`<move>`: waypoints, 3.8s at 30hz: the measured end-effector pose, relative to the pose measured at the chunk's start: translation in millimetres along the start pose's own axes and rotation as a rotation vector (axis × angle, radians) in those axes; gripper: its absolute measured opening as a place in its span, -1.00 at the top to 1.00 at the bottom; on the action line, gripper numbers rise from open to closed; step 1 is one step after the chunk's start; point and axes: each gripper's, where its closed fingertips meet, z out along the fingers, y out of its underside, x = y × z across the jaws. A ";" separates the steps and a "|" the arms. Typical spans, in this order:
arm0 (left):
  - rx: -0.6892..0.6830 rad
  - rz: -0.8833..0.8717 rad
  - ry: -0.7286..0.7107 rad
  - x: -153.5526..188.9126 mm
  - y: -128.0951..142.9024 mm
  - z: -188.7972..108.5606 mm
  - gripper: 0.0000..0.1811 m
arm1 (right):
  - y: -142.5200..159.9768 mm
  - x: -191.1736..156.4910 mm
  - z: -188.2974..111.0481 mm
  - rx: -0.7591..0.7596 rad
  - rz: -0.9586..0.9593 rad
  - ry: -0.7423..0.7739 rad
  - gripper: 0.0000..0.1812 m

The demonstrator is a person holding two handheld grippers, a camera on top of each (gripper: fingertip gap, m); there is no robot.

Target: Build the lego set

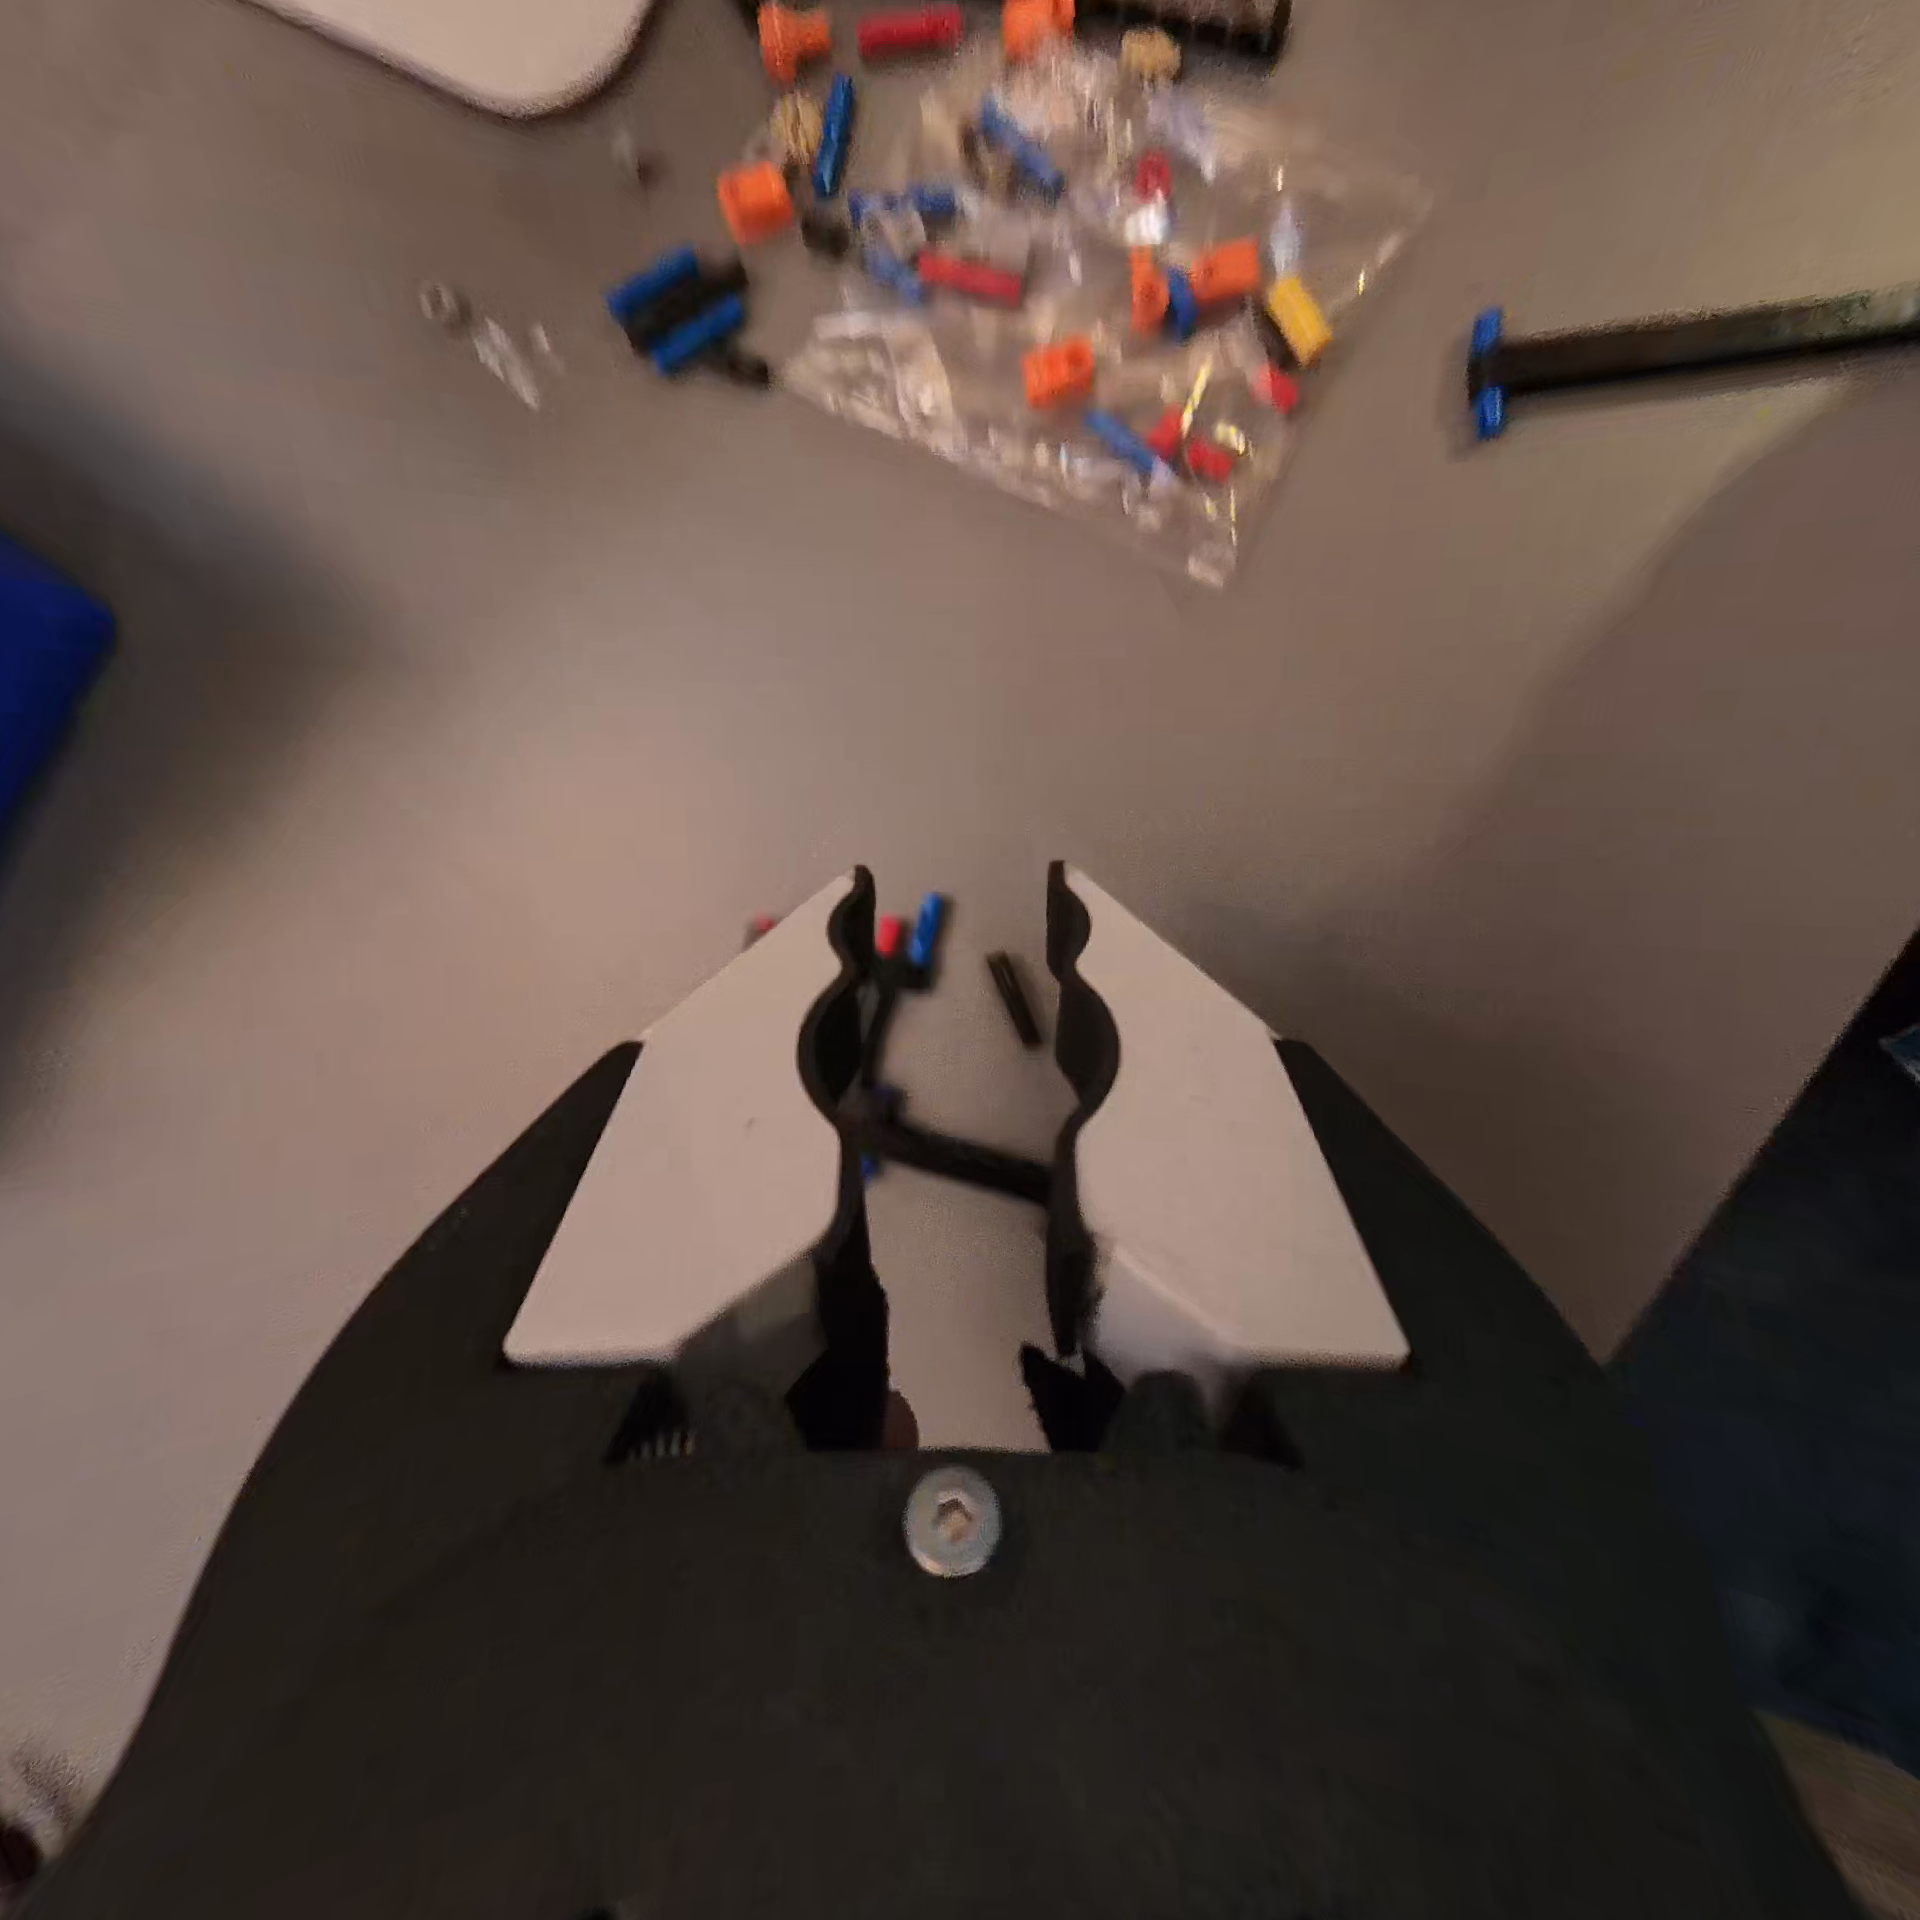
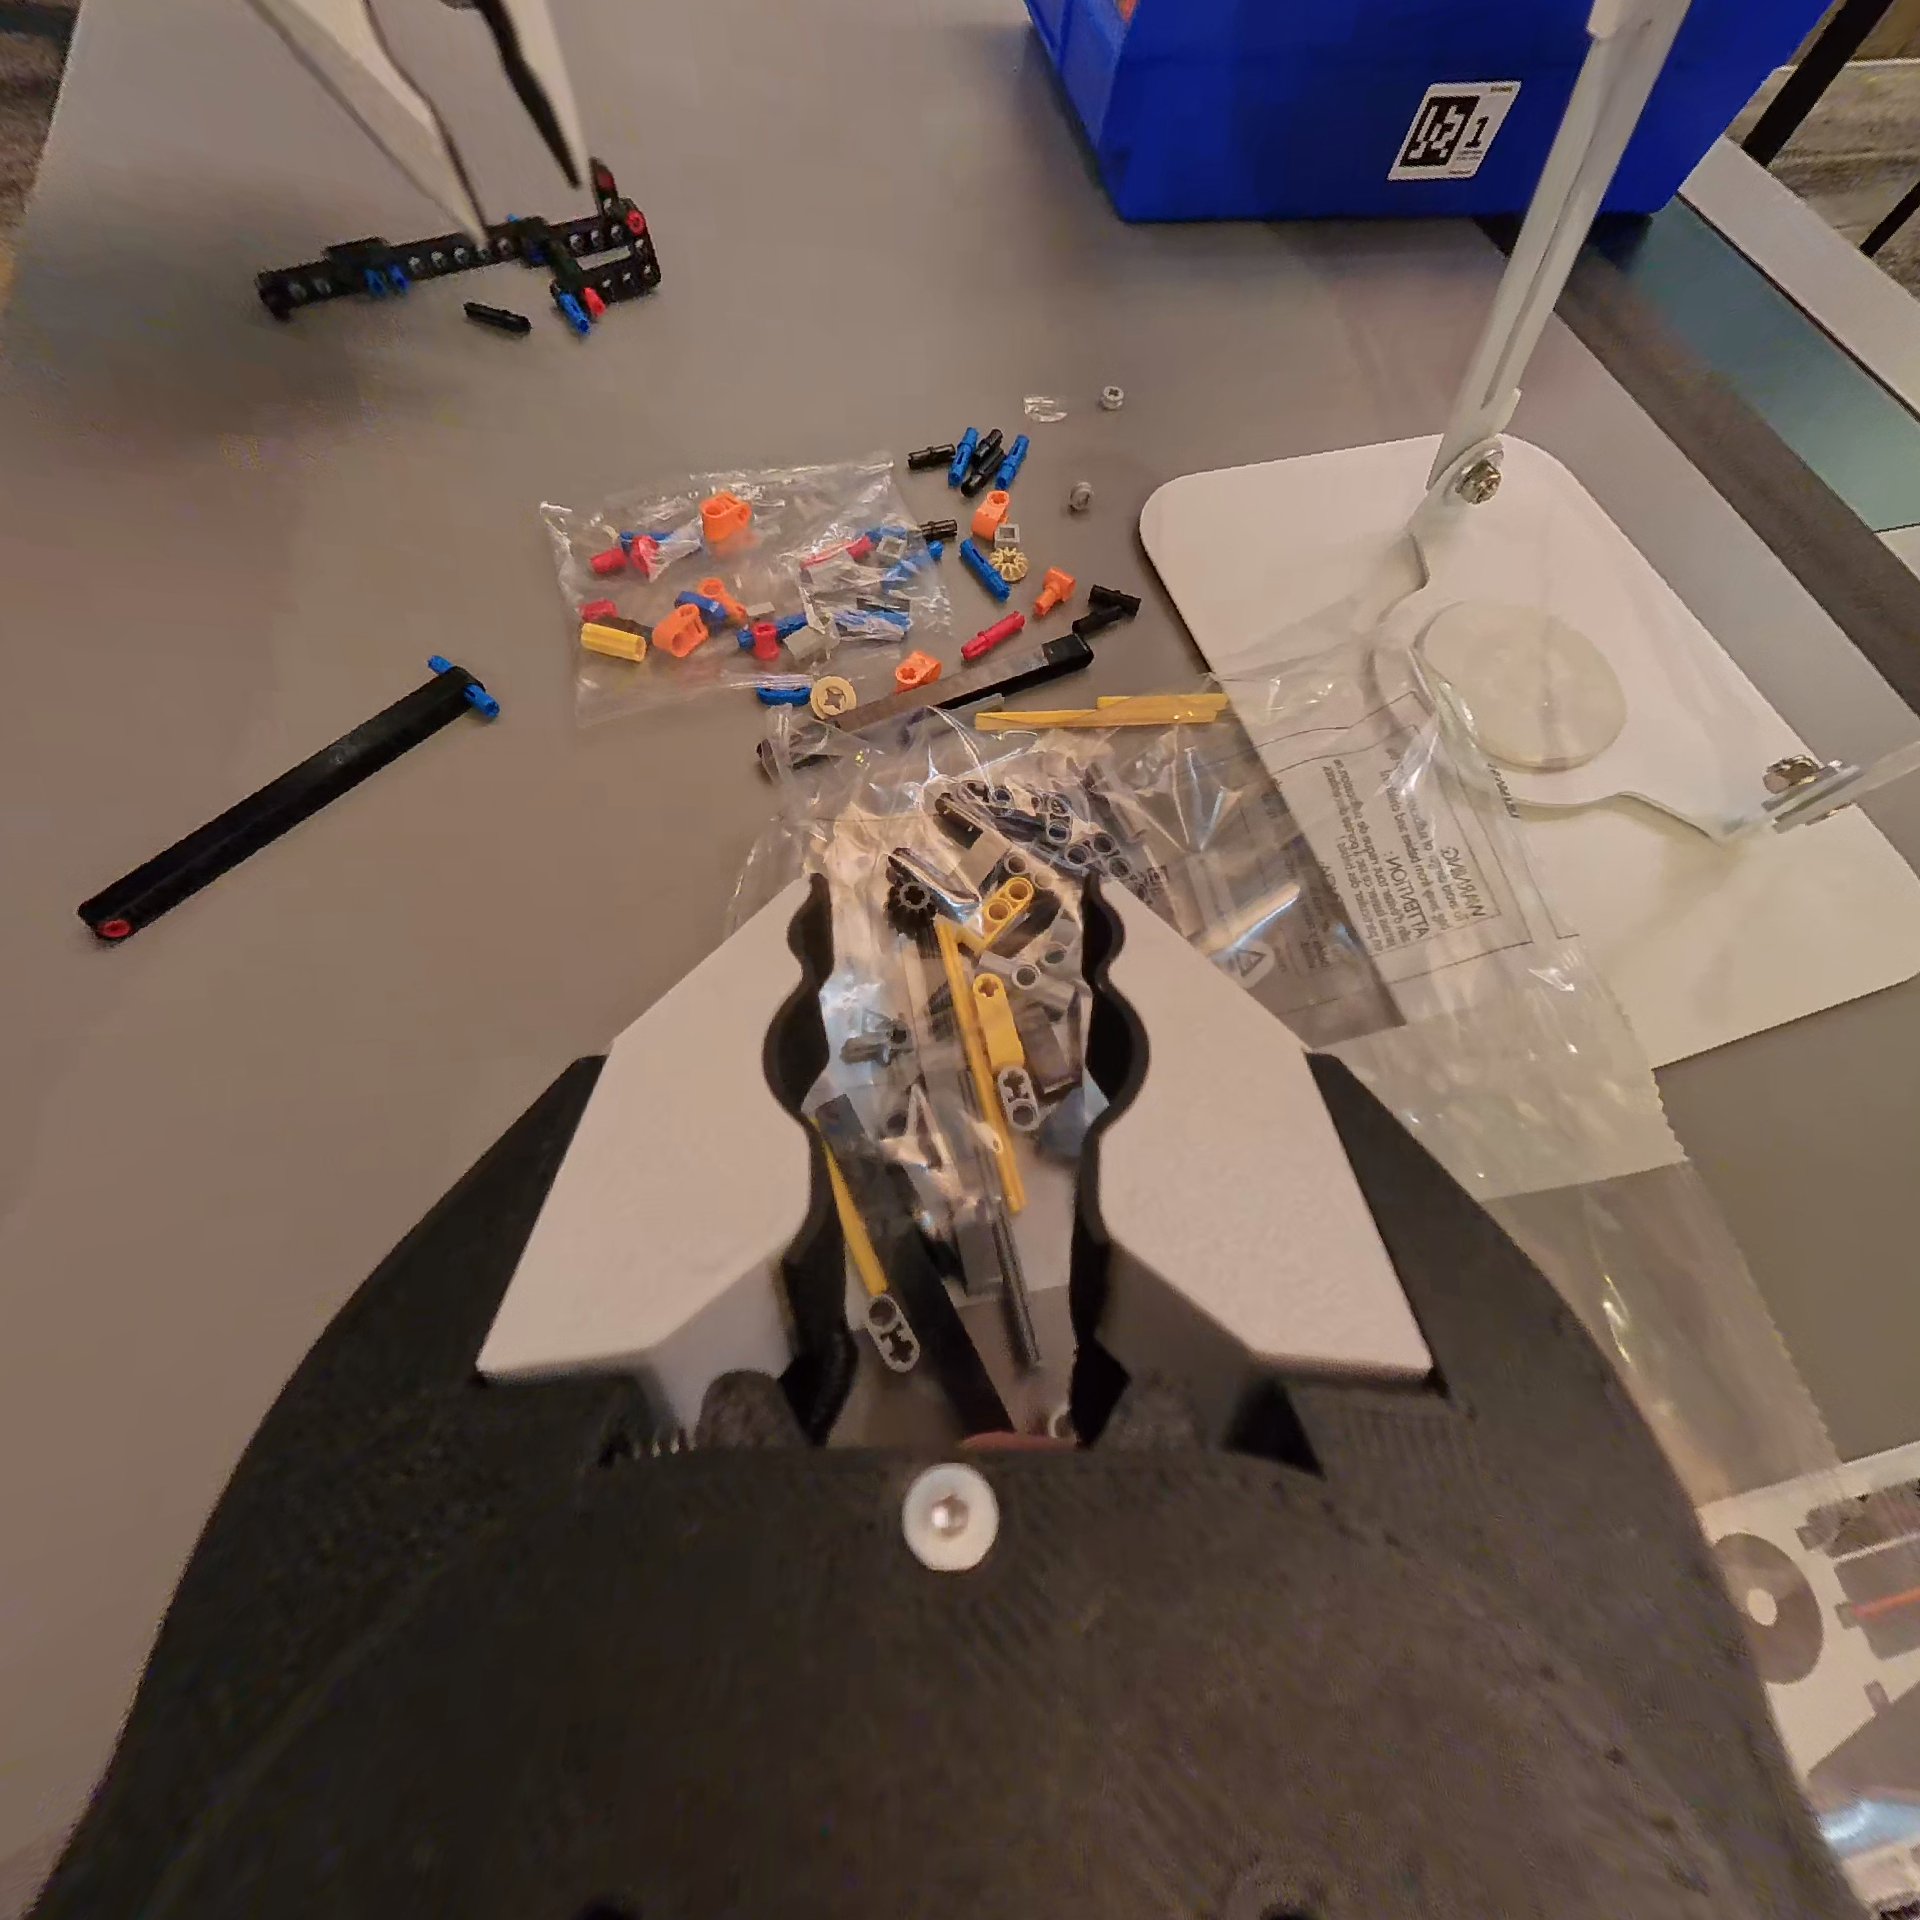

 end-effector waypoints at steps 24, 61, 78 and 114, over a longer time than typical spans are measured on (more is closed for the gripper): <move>0.029 0.006 -0.108 15.2 -36.2 29.2 0.99 | 2.1 -0.5 -0.5 -0.017 -0.032 0.016 0.51; -0.187 0.212 -0.054 3.9 9.6 16.2 0.66 | 10.2 -4.1 3.5 -0.046 -0.045 -0.001 0.51; -0.081 -0.039 -0.120 -50.3 50.5 -1.7 0.73 | 9.4 -4.1 1.7 -0.041 -0.045 -0.004 0.51; 0.066 0.292 0.040 68.8 -87.4 30.5 0.48 | -13.9 -69.9 -5.4 -0.004 -0.106 -0.177 0.53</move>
